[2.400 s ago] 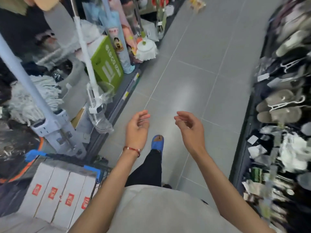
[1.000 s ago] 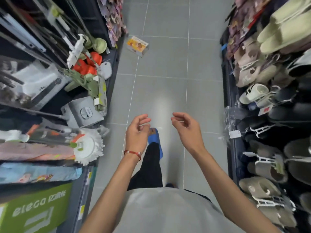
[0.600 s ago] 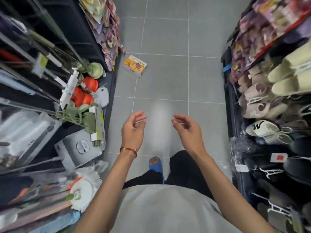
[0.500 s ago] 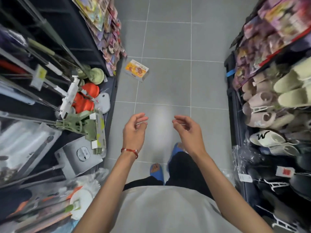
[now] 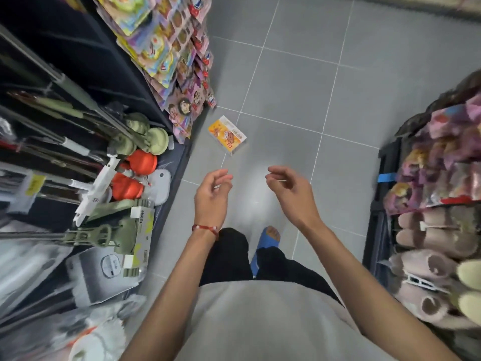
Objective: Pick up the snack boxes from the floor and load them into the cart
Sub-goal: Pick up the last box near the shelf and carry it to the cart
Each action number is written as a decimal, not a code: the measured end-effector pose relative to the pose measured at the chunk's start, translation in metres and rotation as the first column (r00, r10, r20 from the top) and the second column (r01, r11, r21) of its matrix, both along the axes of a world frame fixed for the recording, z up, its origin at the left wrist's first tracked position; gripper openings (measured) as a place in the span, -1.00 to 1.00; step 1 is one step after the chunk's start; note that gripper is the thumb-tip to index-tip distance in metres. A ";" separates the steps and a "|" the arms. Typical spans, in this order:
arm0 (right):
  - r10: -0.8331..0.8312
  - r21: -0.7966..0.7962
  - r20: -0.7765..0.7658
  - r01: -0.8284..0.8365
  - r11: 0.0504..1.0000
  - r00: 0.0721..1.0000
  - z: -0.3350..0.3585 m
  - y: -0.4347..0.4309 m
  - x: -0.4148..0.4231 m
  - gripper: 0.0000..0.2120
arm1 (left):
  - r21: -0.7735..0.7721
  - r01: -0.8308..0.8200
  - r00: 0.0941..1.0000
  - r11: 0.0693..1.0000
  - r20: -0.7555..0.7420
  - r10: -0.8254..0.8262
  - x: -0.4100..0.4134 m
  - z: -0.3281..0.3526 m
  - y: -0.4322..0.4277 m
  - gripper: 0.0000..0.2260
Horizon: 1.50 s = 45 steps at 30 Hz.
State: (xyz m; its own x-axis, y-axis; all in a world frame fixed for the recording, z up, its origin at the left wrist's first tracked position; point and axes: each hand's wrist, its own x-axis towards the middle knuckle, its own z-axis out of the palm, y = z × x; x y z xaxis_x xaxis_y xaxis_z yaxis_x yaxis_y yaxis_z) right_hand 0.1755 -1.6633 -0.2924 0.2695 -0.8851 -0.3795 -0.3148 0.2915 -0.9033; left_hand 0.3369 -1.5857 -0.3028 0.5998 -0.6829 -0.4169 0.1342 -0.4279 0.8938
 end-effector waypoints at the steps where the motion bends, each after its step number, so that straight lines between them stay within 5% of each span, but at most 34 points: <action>1: 0.027 -0.006 -0.009 -0.027 1.000 1.000 0.001 -0.020 0.005 -0.83 | -0.004 -0.024 1.000 1.000 -0.014 0.024 0.002 0.001 -0.017 -0.80; 11: 0.155 0.018 -0.086 -0.155 0.988 0.984 -0.034 -0.205 0.074 -0.81 | 0.015 -0.151 0.985 0.988 -0.082 0.151 0.066 -0.035 -0.183 -0.81; 26: 0.375 0.249 -0.172 -0.328 0.911 0.911 -0.158 -0.416 0.171 -0.80 | 0.294 -0.328 0.916 0.898 -0.132 0.378 0.152 -0.154 -0.350 -0.83; 36: 0.644 0.308 -0.306 -0.567 0.764 0.701 -0.275 -0.510 0.211 -0.85 | 0.393 -0.627 0.635 0.673 -0.243 0.733 0.145 -0.269 -0.416 -0.85; 45: 0.769 0.214 -0.326 -0.749 0.627 0.550 -0.400 -0.542 0.266 -0.84 | 0.436 -0.721 0.384 0.539 -0.396 0.834 0.127 -0.386 -0.436 -0.84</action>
State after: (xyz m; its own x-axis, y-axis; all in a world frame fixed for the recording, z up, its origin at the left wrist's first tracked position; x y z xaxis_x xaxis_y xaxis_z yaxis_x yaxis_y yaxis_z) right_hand 0.4420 -2.2051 -0.6925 0.6715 -0.3955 -0.6266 -0.7246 -0.1740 -0.6668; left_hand 0.4638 -2.0221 -0.6886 0.4820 0.0833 -0.8722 0.8757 -0.0130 0.4827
